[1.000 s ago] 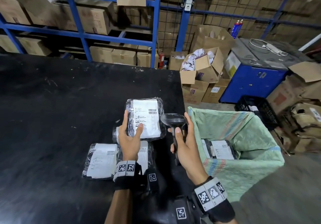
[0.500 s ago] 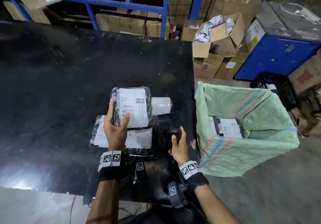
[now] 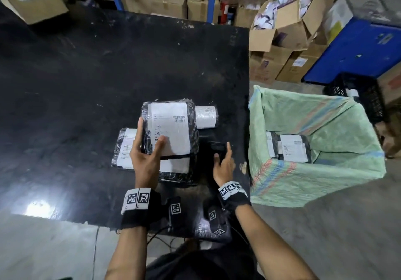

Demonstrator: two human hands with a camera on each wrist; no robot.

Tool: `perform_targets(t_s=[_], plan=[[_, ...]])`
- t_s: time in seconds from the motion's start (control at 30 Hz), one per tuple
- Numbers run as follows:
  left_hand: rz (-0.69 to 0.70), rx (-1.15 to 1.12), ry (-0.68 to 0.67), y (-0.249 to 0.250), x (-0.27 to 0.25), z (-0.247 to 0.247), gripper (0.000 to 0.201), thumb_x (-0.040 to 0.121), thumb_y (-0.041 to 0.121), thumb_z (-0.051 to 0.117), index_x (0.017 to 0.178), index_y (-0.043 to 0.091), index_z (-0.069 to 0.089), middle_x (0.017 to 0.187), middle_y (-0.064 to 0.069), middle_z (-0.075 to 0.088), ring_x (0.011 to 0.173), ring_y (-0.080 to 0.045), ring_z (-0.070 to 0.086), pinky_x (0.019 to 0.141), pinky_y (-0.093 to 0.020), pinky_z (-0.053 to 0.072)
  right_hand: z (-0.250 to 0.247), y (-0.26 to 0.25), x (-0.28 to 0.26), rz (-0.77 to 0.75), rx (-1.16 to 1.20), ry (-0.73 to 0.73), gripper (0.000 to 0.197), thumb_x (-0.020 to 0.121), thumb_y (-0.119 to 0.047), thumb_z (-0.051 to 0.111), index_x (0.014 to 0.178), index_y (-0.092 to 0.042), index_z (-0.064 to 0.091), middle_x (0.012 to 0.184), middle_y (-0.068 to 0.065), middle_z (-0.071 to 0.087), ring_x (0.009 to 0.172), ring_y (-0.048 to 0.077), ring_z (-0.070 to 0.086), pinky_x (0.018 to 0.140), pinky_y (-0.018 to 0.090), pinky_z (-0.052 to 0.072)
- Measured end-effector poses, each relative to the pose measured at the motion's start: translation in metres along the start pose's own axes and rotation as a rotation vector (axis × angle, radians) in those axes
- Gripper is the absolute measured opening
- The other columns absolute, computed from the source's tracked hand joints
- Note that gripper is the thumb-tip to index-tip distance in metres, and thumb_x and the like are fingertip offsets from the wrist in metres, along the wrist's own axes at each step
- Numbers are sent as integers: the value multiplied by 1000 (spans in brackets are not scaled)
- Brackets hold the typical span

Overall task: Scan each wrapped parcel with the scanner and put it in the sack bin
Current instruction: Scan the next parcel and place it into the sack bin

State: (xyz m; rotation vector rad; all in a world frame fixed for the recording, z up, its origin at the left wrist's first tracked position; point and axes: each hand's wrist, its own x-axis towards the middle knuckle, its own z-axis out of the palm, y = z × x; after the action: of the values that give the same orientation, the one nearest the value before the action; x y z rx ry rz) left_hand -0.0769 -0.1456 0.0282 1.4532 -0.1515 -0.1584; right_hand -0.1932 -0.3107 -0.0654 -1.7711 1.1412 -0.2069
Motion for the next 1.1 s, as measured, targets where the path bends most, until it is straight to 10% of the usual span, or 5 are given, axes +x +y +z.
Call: perform_targets(t_s=[0.27,0.53,0.83,0.97,1.1], plan=[[-126,-65,-64,-2,-16,60,72,92,4,76,155,16,46,155,9,52,143,-5,49,121,-44,40,-87,-30,-19,-162,205,-70,51,102,-43,43,151,-47,28,111,-9,64,104,5,63,98,34,50],[-197,-138,-214,2,-51,154,69,94,2,73,156,17,46,147,-2,61,137,-17,58,112,-38,50,-163,-55,6,-298,270,-171,64,104,-37,42,158,-39,7,157,-36,16,143,-16,17,122,24,21],[-166,-116,-347,-3,-71,261,69,98,2,68,158,20,40,157,3,51,143,-13,51,113,-33,48,-261,-27,53,-286,258,-95,64,106,-27,41,159,-31,6,153,-34,9,130,-33,13,101,-7,18],[-132,101,-513,-22,-63,297,58,108,12,53,161,21,33,131,48,54,127,22,48,113,-22,38,-300,-14,82,-253,219,-84,62,106,-22,40,159,-29,8,159,-23,11,141,-12,15,114,11,17],[60,571,-529,-50,-58,312,63,104,49,31,160,20,37,155,10,47,139,-8,45,119,-33,30,-318,13,126,-155,81,-108,63,106,-21,42,159,-31,9,138,-21,41,88,-8,54,99,26,36]])
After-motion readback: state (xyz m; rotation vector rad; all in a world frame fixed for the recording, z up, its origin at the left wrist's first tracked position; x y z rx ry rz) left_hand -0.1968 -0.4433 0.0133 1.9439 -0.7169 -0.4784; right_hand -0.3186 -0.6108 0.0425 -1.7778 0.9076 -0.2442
